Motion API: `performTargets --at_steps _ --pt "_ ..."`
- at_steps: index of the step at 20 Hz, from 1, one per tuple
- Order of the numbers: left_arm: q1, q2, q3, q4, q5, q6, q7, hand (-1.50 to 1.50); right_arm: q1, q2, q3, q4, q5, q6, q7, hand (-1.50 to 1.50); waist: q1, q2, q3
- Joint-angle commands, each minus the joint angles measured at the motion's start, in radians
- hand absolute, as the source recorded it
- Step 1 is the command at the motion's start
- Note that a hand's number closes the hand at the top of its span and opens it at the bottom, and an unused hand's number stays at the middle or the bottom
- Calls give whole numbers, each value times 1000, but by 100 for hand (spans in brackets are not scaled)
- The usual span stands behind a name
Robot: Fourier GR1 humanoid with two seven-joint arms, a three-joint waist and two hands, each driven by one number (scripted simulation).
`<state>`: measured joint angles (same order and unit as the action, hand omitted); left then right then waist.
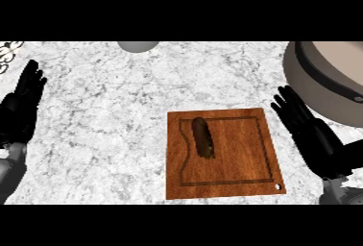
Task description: Pick the sweet potato from the cutting board and place it in the pot
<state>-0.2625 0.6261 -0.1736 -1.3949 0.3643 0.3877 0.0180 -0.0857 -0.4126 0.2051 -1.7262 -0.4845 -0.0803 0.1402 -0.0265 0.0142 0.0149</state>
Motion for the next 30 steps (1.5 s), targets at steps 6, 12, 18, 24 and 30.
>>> performTargets --at_steps 6,12,18,24,30 --pt "-108 -121 -46 -114 33 -46 -69 0 -441 -116 165 15 -8 357 150 150 188 12 -26" --pt "-106 -187 -70 -103 72 -72 -63 0 -628 -348 234 130 356 575 -52 -150 144 18 -17" --pt "-105 -226 -65 -74 49 -38 -80 0 -778 -325 295 308 500 753 -334 -150 97 6 -14" --pt "-119 -190 -39 -91 49 -48 -35 0 -986 -243 437 400 673 871 -276 -150 87 -5 -16" --pt "-70 -187 15 -65 58 -84 -76 0 -1046 -91 521 516 817 911 -286 -150 58 -8 -16"
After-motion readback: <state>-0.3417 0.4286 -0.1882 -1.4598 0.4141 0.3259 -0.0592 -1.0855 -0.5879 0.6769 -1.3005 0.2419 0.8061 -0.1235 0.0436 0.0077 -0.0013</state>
